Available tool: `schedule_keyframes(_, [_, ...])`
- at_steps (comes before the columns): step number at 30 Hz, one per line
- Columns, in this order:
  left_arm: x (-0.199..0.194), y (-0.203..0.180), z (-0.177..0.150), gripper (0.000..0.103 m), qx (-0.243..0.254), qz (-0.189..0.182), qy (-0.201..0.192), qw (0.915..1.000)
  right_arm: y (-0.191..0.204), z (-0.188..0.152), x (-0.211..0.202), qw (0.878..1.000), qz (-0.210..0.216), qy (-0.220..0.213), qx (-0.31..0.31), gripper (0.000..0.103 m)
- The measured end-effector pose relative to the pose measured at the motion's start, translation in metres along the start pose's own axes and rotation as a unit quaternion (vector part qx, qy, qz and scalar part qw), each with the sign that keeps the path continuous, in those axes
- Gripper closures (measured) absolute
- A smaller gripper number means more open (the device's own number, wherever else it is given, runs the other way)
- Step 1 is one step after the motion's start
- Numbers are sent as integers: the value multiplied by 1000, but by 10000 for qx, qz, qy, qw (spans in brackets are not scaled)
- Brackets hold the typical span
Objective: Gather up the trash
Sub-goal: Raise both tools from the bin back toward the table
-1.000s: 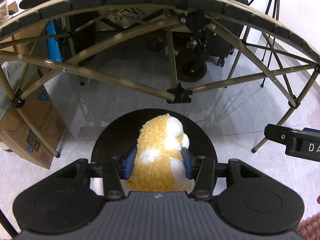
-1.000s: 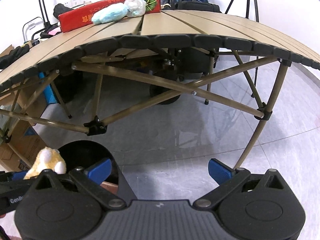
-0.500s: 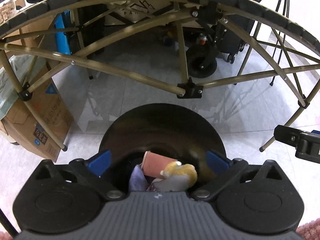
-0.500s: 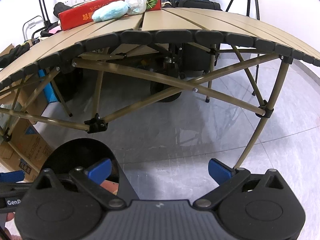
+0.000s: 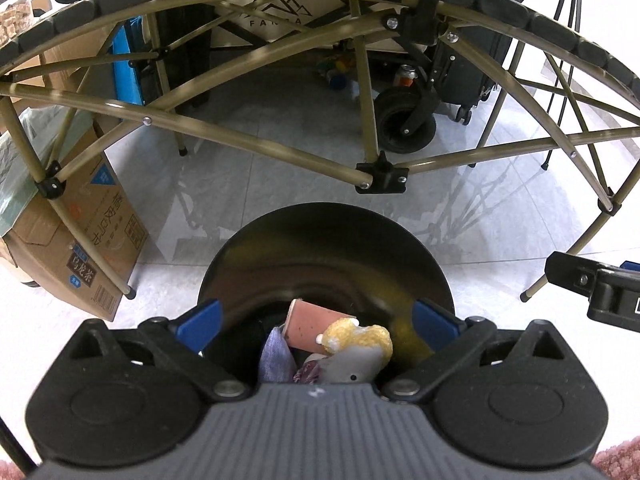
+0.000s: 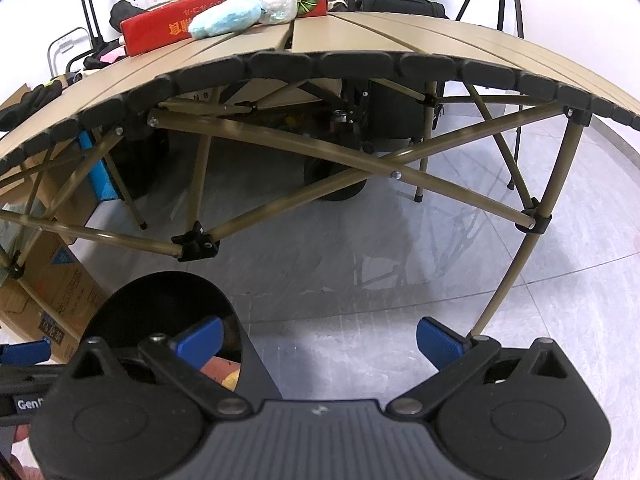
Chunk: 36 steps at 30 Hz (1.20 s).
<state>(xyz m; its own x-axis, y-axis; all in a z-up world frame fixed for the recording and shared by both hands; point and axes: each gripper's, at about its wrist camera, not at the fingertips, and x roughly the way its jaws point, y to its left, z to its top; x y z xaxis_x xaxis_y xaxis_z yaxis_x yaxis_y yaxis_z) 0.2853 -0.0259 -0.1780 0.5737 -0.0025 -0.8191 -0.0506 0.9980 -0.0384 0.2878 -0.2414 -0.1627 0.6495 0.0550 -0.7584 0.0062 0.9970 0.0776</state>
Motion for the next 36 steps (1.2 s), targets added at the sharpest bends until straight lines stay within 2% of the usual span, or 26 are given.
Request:
schedule_keyframes(5, [-4, 1, 1, 0, -28, -30, 4, 10000, 0, 0, 0, 10000, 5, -12, 8, 0])
schedule_keyframes(15, [-29, 4, 6, 0, -77, -156, -286, 9994, 1, 2, -16, 9995, 209, -224, 5, 0])
schedule_keyframes(19, [-43, 5, 9, 0, -67, -226, -468, 9986, 4, 4, -33, 9978, 336, -561, -47, 0])
schedule_keyframes(24, [-68, 7, 10, 0, 37, -197, -915, 9956, 8, 6, -60, 9929, 641, -981, -204, 0])
schedule_keyframes(28, [-85, 8, 12, 0, 122, -146, -1273, 9917, 8, 8, -80, 9858, 866, -1406, -293, 0])
schedule_keyframes(36, [-109, 6, 25, 0, 163, -121, -1869, 9822, 2, 23, -106, 9695, 921, -2256, -280, 0])
